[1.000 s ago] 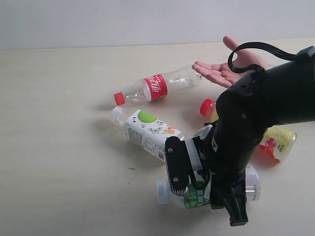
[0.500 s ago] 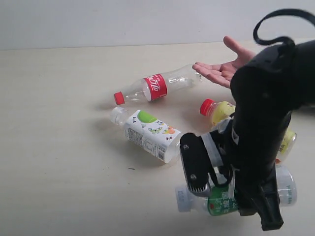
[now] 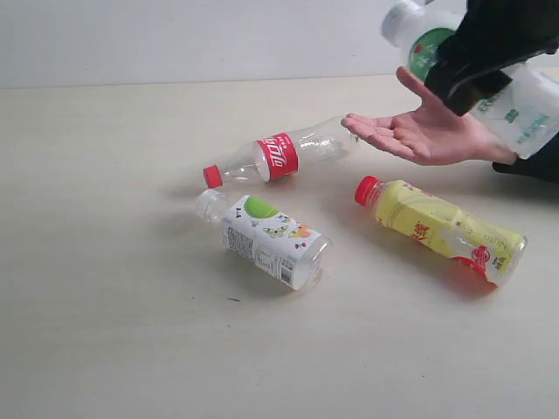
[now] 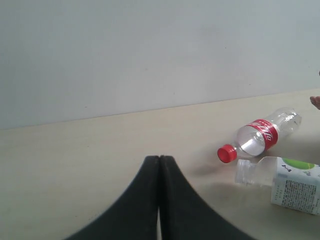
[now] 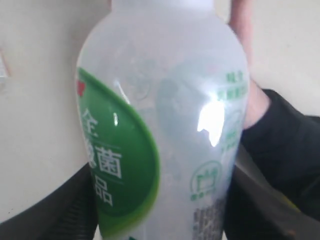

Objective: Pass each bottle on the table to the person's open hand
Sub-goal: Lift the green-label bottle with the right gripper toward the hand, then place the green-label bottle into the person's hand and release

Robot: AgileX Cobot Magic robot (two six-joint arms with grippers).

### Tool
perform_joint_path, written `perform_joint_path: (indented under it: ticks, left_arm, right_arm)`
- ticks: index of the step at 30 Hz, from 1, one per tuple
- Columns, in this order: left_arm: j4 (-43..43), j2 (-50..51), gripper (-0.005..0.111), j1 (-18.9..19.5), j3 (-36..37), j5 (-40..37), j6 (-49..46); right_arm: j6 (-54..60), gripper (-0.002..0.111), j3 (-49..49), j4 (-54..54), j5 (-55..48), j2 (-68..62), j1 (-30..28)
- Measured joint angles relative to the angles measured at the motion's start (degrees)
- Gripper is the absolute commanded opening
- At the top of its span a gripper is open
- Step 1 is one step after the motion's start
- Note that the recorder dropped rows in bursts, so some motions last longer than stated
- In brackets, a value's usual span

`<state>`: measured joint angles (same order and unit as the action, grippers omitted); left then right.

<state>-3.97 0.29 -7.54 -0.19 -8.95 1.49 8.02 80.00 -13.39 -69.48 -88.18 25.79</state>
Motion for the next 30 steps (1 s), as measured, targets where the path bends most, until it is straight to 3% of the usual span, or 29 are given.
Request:
perform_joint_path:
  ticks: [7, 15, 23, 30]
  left_arm:
    - [0.00, 0.00, 0.000, 0.00, 0.00, 0.00, 0.00]
    - [0.00, 0.00, 0.000, 0.00, 0.00, 0.00, 0.00]
    - [0.00, 0.00, 0.000, 0.00, 0.00, 0.00, 0.00]
    - [0.00, 0.00, 0.000, 0.00, 0.00, 0.00, 0.00]
  right_arm:
    - [-2.93, 0.000, 0.18, 9.79, 4.99, -3.92, -9.08]
    - [-4.48, 0.000, 2.99, 16.55, 12.28, -13.70, -9.90]
    - [-6.59, 0.000, 10.86, 17.60, 11.69, -22.08, -11.87]
    - [-8.02, 0.000, 11.88, 17.60, 10.94, -24.11, -14.28]
